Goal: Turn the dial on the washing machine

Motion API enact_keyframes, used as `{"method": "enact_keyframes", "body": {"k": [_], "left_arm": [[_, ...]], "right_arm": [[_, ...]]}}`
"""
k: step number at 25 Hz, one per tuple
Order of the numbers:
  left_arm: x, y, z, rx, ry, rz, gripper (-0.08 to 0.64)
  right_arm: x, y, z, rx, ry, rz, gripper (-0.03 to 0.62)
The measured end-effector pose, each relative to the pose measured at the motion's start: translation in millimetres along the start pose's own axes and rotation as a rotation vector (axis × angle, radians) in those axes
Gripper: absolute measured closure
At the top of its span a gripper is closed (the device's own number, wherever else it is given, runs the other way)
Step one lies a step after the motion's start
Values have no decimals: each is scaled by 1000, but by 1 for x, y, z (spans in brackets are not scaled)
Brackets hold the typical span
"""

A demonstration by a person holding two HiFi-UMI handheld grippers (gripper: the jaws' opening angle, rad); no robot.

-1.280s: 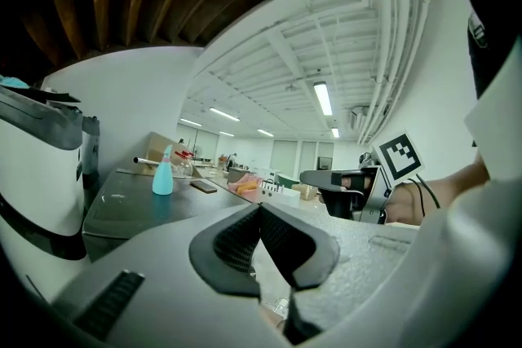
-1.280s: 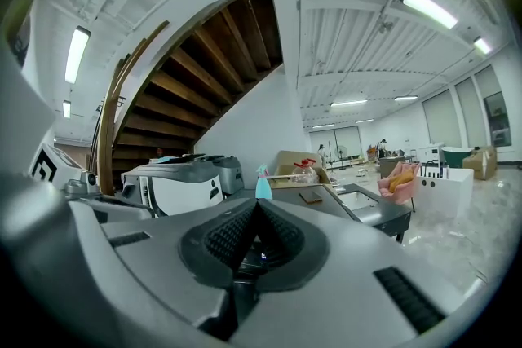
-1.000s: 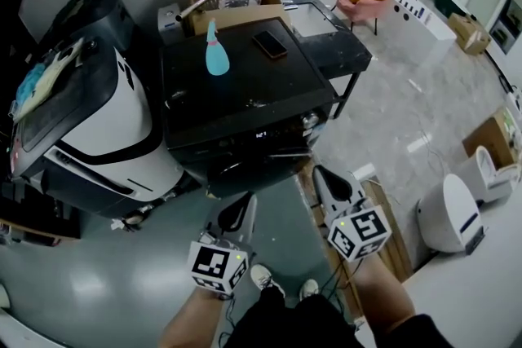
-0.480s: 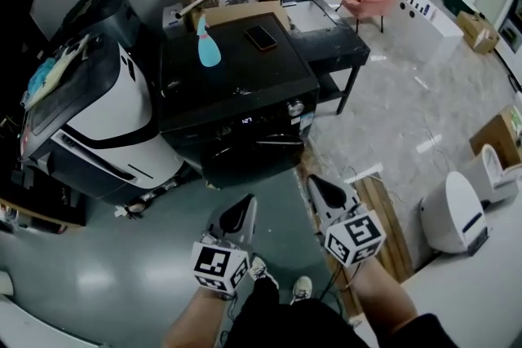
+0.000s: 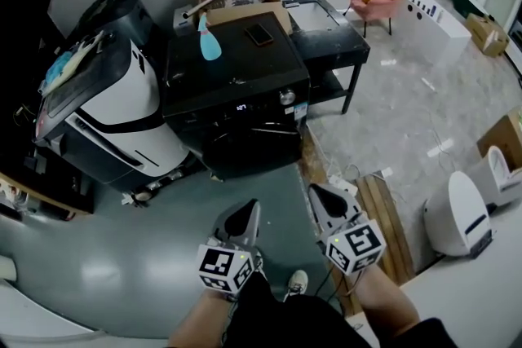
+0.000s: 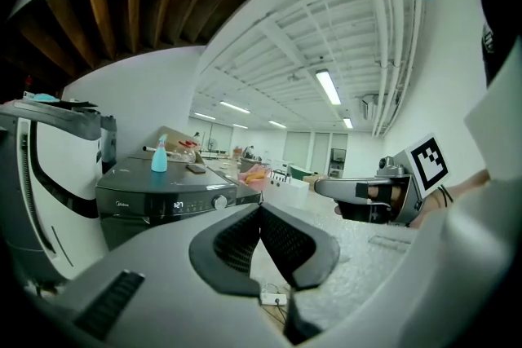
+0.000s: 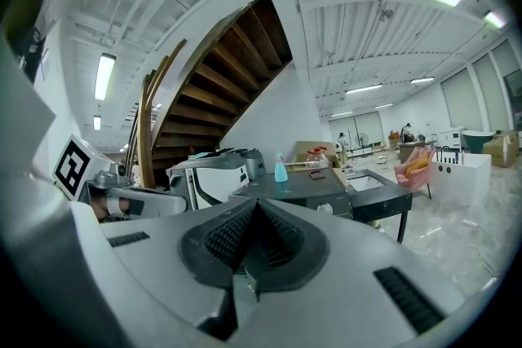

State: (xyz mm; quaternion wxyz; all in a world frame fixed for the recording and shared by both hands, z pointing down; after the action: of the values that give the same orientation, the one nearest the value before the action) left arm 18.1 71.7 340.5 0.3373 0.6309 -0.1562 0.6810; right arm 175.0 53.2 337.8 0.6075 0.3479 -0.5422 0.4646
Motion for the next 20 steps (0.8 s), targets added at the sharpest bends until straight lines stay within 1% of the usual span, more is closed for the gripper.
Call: {"method": "enact_keyframes", "body": {"k": [4, 9, 13, 17, 20], "left_arm": [[-2, -18, -13, -10, -1, 12, 555], [-5, -24, -44, -26, -16, 41, 555], [-3, -16, -75, -42, -14, 54, 555], [1, 3, -114, -72, -7, 73, 555], [1, 17, -140, -69, -7, 73, 555]], "right_arm": [[1, 12, -16, -28, -3, -4, 595], [3, 45, -25, -68, 3, -18, 595], [8, 76, -21, -89, 11, -9, 595], [15, 112, -17, -82, 15, 2, 595], [17, 138, -14, -67, 12, 10, 595]]}}
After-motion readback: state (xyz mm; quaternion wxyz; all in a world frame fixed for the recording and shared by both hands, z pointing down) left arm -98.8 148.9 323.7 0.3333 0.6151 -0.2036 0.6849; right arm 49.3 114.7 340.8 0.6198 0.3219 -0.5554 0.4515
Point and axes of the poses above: the fingertips, and each gripper's own axes: z forward along the fingers, y to its left, x out of its underside, the point moved 3 cm from there along -z, backward along the fingers, and after that the axes turned 15 degrees about x, right-handed, at the moved point
